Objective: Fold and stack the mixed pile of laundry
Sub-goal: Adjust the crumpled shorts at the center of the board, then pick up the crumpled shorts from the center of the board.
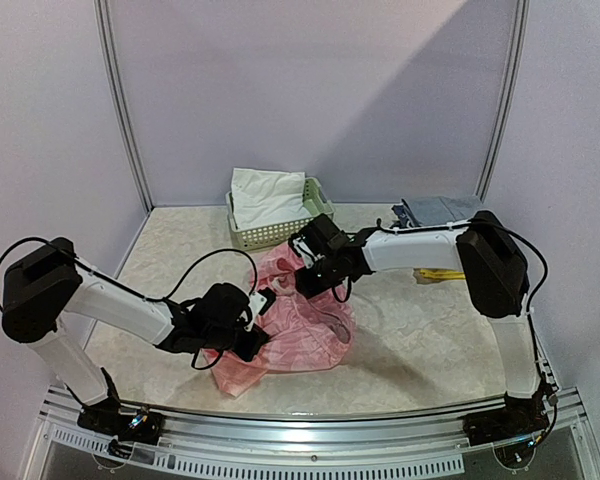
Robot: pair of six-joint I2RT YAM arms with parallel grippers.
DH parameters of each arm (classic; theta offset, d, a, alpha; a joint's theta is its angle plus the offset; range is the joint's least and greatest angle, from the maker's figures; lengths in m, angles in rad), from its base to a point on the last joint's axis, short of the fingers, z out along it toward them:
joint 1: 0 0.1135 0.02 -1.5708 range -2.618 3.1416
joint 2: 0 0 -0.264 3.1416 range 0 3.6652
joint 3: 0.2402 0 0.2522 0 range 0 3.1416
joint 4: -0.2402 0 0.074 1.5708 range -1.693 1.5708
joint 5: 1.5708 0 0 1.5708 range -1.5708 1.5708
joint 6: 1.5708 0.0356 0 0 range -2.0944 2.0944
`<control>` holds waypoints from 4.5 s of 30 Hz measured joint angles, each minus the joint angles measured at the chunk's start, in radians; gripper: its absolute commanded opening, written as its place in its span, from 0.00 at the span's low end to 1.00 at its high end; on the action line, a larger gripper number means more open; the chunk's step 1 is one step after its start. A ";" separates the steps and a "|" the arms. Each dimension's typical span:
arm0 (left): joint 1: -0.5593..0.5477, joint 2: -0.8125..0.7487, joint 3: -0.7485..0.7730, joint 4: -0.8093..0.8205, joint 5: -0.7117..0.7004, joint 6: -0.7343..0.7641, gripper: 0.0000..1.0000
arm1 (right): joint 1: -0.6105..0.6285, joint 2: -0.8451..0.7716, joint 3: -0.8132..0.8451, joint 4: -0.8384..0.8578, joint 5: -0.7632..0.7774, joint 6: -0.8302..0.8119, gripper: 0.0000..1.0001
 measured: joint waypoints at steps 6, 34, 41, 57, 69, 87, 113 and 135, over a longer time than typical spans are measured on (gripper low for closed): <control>-0.001 -0.001 -0.010 0.018 -0.002 -0.002 0.00 | 0.001 0.013 0.007 -0.036 0.077 0.020 0.03; -0.003 -0.004 -0.025 0.043 -0.001 -0.003 0.00 | -0.133 -0.163 -0.161 -0.094 0.316 -0.048 0.24; -0.005 0.000 -0.023 0.045 -0.001 -0.003 0.00 | -0.142 -0.181 -0.179 -0.113 0.298 -0.053 0.46; -0.009 0.029 -0.009 0.075 -0.002 -0.003 0.00 | -0.109 -0.475 -0.321 -0.086 -0.075 -0.033 0.57; -0.021 0.040 -0.008 0.094 -0.024 -0.003 0.00 | -0.079 -0.279 -0.291 0.005 -0.425 0.075 0.53; -0.035 0.051 -0.023 0.146 -0.048 -0.004 0.00 | -0.079 -0.149 -0.291 0.063 -0.599 0.183 0.50; -0.051 0.096 -0.035 0.251 -0.070 -0.011 0.00 | -0.079 -0.270 -0.433 0.377 -0.836 0.228 0.50; -0.051 0.138 -0.020 0.301 -0.071 -0.018 0.00 | -0.079 -0.261 -0.370 0.120 -0.649 0.140 0.58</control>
